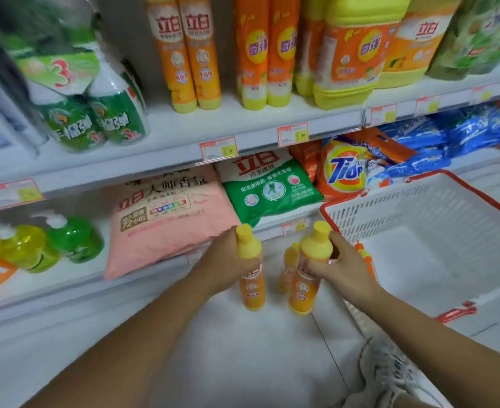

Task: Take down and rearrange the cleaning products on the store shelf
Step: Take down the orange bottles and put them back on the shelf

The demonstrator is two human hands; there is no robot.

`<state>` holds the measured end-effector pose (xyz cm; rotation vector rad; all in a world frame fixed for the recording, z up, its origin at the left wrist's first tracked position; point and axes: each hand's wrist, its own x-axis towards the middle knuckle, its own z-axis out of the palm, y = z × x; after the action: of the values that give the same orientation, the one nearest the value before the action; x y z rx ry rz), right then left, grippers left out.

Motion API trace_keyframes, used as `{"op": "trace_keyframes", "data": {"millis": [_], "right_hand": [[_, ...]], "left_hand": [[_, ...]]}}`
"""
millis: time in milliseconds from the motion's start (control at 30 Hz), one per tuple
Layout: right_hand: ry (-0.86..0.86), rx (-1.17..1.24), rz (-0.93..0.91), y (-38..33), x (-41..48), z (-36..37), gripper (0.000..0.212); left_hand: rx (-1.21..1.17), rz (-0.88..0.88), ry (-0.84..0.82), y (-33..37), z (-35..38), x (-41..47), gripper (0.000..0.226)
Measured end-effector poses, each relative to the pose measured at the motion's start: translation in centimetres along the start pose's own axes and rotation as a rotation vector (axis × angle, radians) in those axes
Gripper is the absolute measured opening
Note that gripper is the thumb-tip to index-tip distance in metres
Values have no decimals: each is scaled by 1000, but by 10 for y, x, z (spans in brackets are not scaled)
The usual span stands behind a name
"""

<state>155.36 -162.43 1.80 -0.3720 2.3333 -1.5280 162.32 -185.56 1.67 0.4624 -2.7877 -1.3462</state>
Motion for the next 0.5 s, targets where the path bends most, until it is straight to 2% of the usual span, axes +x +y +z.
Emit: {"op": "trace_keyframes", "data": {"millis": [100, 200, 367, 500], "right_hand": [[29, 31, -141, -61, 6, -2, 33], [63, 35, -303, -125, 18, -1, 33], [117, 65, -564, -221, 41, 14, 31], [173, 73, -686, -273, 70, 36, 32]], "left_hand": [[11, 97, 42, 28, -53, -8, 36], [51, 172, 151, 53, -109, -15, 36], [-51, 167, 330, 57, -180, -15, 35], [-140, 140, 399, 35, -208, -2, 40]]}}
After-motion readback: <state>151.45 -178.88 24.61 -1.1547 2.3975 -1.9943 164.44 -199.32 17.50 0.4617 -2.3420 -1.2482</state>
